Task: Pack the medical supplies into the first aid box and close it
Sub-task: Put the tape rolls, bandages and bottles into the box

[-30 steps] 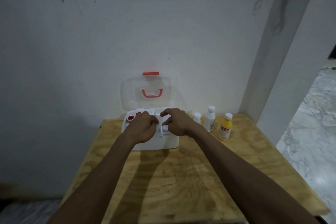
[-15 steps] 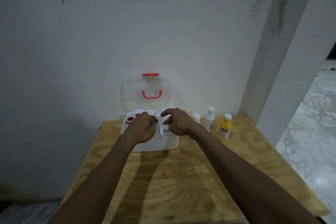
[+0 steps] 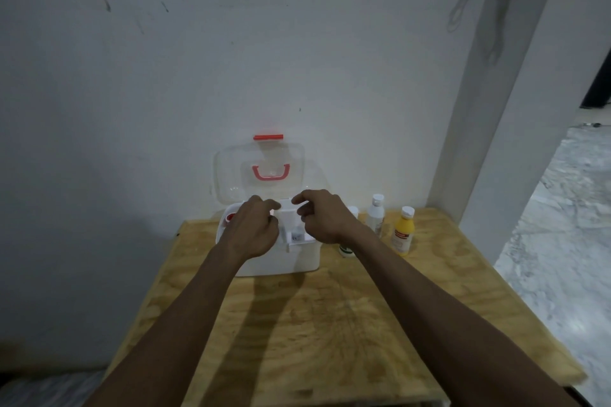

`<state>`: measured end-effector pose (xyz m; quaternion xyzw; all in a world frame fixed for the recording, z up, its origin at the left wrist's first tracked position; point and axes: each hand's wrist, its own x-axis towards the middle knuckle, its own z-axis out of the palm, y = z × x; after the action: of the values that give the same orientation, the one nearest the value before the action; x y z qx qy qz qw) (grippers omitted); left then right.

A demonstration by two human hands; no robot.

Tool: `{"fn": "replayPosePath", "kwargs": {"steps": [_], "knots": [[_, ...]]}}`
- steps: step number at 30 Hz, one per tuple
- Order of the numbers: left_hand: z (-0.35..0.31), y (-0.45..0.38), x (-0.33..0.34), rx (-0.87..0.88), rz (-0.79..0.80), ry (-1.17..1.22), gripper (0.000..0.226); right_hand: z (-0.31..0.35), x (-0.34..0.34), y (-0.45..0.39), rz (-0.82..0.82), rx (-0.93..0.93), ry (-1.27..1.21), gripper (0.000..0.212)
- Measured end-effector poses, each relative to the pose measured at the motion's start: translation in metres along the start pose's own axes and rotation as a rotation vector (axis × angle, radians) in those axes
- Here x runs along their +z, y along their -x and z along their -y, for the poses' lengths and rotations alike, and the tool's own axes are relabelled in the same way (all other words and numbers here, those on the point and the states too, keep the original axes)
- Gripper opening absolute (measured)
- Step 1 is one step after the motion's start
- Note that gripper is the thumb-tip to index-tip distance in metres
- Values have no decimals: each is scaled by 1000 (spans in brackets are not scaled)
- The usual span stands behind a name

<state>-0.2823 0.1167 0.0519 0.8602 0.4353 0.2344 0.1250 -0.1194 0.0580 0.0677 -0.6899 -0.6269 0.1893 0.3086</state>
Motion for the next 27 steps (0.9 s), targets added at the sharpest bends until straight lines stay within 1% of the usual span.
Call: {"fn": "replayPosePath", "kwargs": {"steps": [3, 6, 9, 14, 17, 19, 22, 24, 27], "knots": [[-15, 2, 2, 31, -119, 67, 36, -5, -14, 16, -232, -49, -60, 41], [-35, 4, 8, 44, -175, 118, 40, -23, -34, 32, -417, -43, -96, 36], [-51, 4, 18, 90, -192, 127, 38, -50, -51, 41, -521, 30, -74, 34], [-74, -1, 42, 163, -141, 110, 39, -89, -64, 52, -652, 133, -22, 33], [-91, -10, 57, 174, -109, 107, 43, -108, -66, 52, -677, 181, 29, 37], [-103, -18, 68, 155, -61, 142, 49, -120, -67, 51, -608, 235, 61, 48], [-119, -28, 83, 37, 53, 153, 55, -132, -64, 50, -488, 276, 52, 55], [-127, -33, 92, -19, 97, 122, 52, -137, -60, 50, -477, 276, 50, 51], [-132, -36, 102, -66, 76, 97, 42, -143, -55, 49, -531, 280, 33, 40]]}}
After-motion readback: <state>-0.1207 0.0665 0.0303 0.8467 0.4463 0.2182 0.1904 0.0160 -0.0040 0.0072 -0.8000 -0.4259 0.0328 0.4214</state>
